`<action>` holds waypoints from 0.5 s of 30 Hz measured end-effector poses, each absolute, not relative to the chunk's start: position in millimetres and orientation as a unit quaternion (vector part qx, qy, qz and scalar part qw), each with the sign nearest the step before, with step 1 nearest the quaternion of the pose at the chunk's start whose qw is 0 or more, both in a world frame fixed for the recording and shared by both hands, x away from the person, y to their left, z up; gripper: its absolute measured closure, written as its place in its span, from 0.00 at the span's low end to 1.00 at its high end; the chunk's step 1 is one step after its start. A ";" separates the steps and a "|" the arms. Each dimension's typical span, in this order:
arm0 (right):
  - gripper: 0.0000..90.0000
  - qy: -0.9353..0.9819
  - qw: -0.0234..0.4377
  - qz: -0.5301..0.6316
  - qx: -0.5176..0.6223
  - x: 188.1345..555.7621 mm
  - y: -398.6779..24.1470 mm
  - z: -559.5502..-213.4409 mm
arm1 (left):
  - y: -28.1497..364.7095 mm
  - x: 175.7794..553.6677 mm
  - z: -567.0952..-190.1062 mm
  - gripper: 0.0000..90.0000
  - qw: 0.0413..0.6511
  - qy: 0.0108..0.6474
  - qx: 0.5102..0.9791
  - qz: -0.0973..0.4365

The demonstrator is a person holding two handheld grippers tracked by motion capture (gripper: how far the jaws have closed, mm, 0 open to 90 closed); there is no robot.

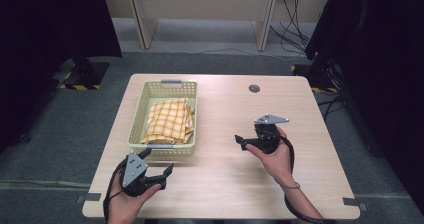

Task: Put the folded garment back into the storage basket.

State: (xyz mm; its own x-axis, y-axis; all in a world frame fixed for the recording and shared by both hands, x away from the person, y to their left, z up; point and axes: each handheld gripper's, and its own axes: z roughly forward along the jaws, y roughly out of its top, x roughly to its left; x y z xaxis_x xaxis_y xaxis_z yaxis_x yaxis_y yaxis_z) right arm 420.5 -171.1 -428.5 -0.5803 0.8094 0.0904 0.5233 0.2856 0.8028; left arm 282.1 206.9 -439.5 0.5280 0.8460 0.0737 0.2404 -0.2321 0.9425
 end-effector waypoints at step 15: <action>0.12 0.776 0.175 0.419 0.438 414.5 -187.9 -437.3 | 210.7 279.3 -442.4 0.15 0.495 0.377 0.718 0.311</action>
